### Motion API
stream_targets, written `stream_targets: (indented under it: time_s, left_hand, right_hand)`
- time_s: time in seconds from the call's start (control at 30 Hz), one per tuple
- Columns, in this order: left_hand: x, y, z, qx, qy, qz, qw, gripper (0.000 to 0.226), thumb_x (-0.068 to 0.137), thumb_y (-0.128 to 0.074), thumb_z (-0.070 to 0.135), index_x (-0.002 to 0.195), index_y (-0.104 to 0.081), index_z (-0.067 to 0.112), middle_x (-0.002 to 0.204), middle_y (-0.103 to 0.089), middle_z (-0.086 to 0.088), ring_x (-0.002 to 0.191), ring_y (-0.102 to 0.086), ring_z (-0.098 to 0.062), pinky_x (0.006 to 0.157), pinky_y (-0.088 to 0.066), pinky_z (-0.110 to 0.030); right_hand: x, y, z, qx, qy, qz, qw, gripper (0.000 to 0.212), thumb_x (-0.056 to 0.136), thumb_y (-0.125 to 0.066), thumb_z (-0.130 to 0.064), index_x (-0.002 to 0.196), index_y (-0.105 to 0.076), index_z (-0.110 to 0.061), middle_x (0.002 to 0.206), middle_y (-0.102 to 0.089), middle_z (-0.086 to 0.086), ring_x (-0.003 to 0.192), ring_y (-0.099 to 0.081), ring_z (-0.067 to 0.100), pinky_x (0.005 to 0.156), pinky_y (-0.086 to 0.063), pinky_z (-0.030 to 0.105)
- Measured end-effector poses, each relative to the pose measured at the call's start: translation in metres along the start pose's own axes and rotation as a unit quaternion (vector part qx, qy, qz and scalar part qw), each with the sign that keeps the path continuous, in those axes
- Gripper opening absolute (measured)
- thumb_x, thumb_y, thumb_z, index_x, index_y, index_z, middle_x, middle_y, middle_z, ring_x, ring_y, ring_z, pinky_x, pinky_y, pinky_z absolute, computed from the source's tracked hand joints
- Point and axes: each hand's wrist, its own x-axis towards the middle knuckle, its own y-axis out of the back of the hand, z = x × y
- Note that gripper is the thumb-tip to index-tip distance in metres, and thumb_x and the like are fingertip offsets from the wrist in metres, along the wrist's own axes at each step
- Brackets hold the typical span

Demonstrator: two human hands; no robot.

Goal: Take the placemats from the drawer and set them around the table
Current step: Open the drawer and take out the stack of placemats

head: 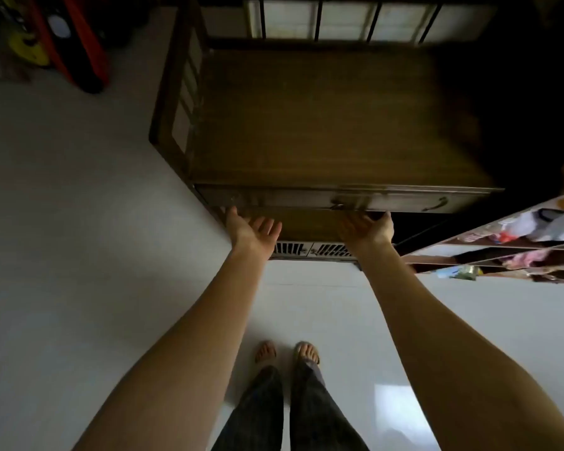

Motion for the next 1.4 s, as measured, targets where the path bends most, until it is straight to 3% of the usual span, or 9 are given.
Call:
stream_targets:
  time_s: [0.1, 0.23, 0.37, 0.5, 0.67, 0.93, 1.1, 1.27, 1.4]
  left_hand:
    - [0.007, -0.012, -0.005, -0.041, 0.019, -0.026, 0.999, 0.066, 0.099, -0.029, 0.053, 0.152, -0.022, 0.014, 0.156, -0.027, -0.015, 0.143, -0.027, -0.034, 0.115, -0.021, -0.052]
    - [0.011, -0.017, -0.005, -0.069, 0.015, -0.057, 0.996, 0.072, 0.094, -0.032, 0.064, 0.152, -0.022, 0.021, 0.155, -0.028, -0.014, 0.141, -0.029, -0.038, 0.11, -0.027, -0.059]
    - [0.007, -0.01, -0.013, -0.06, -0.009, -0.089, 0.994, 0.082, 0.082, -0.041, 0.077, 0.147, -0.032, 0.026, 0.146, -0.04, -0.011, 0.135, -0.037, -0.038, 0.094, -0.042, -0.063]
    - [-0.003, 0.009, -0.026, -0.062, -0.015, -0.09, 0.994, 0.084, 0.08, -0.042, 0.079, 0.146, -0.034, 0.028, 0.146, -0.04, -0.011, 0.135, -0.038, -0.037, 0.095, -0.043, -0.063]
    - [-0.021, 0.035, -0.042, -0.082, -0.015, -0.086, 0.993, 0.08, 0.081, -0.043, 0.077, 0.143, -0.04, 0.027, 0.142, -0.045, -0.011, 0.129, -0.044, -0.037, 0.089, -0.047, -0.061]
    - [-0.049, 0.054, -0.059, -0.101, -0.021, -0.057, 0.993, 0.074, 0.083, -0.049, 0.07, 0.141, -0.043, 0.024, 0.139, -0.049, -0.009, 0.127, -0.048, -0.033, 0.099, -0.042, -0.061]
    - [-0.061, 0.037, -0.057, -0.002, -0.011, -0.066, 0.998, 0.061, 0.088, -0.064, 0.043, 0.14, -0.041, 0.023, 0.14, -0.037, -0.012, 0.129, -0.04, -0.037, 0.093, -0.049, -0.056]
    - [-0.069, 0.007, -0.043, 0.094, 0.029, -0.014, 0.995, 0.024, 0.088, -0.056, 0.005, 0.112, -0.051, 0.008, 0.129, -0.042, -0.022, 0.117, -0.046, -0.041, 0.089, -0.053, -0.053]
    - [-0.077, -0.005, -0.033, 0.1, 0.054, 0.017, 0.993, 0.014, 0.087, -0.046, -0.004, 0.094, -0.047, 0.008, 0.122, -0.042, -0.024, 0.121, -0.044, -0.045, 0.1, -0.044, -0.059]
  right_hand:
    - [0.009, -0.005, 0.001, 0.1, -0.024, -0.053, 0.993, 0.068, 0.098, -0.027, -0.054, 0.149, -0.026, -0.011, 0.151, -0.034, 0.016, 0.138, -0.035, 0.034, 0.115, -0.028, 0.046]
    - [0.009, -0.005, 0.002, 0.061, -0.022, -0.051, 0.997, 0.074, 0.095, -0.029, -0.06, 0.147, -0.026, -0.007, 0.149, -0.035, 0.018, 0.136, -0.037, 0.038, 0.112, -0.031, 0.05]
    - [0.002, -0.005, 0.006, 0.06, -0.019, -0.045, 0.997, 0.059, 0.093, -0.036, -0.059, 0.104, -0.052, -0.003, 0.108, -0.057, 0.017, 0.102, -0.058, 0.037, 0.088, -0.049, 0.048]
    - [-0.004, 0.018, 0.017, 0.018, 0.011, -0.018, 1.0, 0.068, 0.093, -0.037, -0.058, 0.132, -0.043, -0.003, 0.132, -0.05, 0.022, 0.117, -0.054, 0.039, 0.1, -0.045, 0.052]
    - [-0.019, 0.046, 0.025, 0.021, 0.013, -0.025, 0.999, 0.06, 0.093, -0.037, -0.059, 0.122, -0.048, -0.007, 0.12, -0.054, 0.018, 0.119, -0.052, 0.036, 0.102, -0.043, 0.051]
    - [-0.051, 0.07, 0.032, 0.006, 0.029, 0.007, 1.0, 0.07, 0.093, -0.039, -0.057, 0.14, -0.036, -0.006, 0.134, -0.048, 0.018, 0.126, -0.048, 0.037, 0.107, -0.038, 0.053]
    - [-0.064, 0.074, 0.016, -0.049, 0.032, -0.019, 0.998, 0.08, 0.084, -0.055, -0.059, 0.143, -0.034, -0.01, 0.137, -0.048, 0.012, 0.128, -0.046, 0.032, 0.109, -0.033, 0.055]
    - [-0.067, 0.038, -0.018, -0.148, -0.024, 0.003, 0.989, 0.034, 0.091, -0.057, -0.014, 0.123, -0.046, -0.009, 0.123, -0.049, 0.021, 0.113, -0.05, 0.038, 0.092, -0.05, 0.049]
    - [-0.067, 0.029, -0.021, -0.161, -0.051, 0.035, 0.985, 0.023, 0.089, -0.048, -0.002, 0.11, -0.047, -0.011, 0.121, -0.046, 0.024, 0.113, -0.048, 0.043, 0.095, -0.047, 0.057]
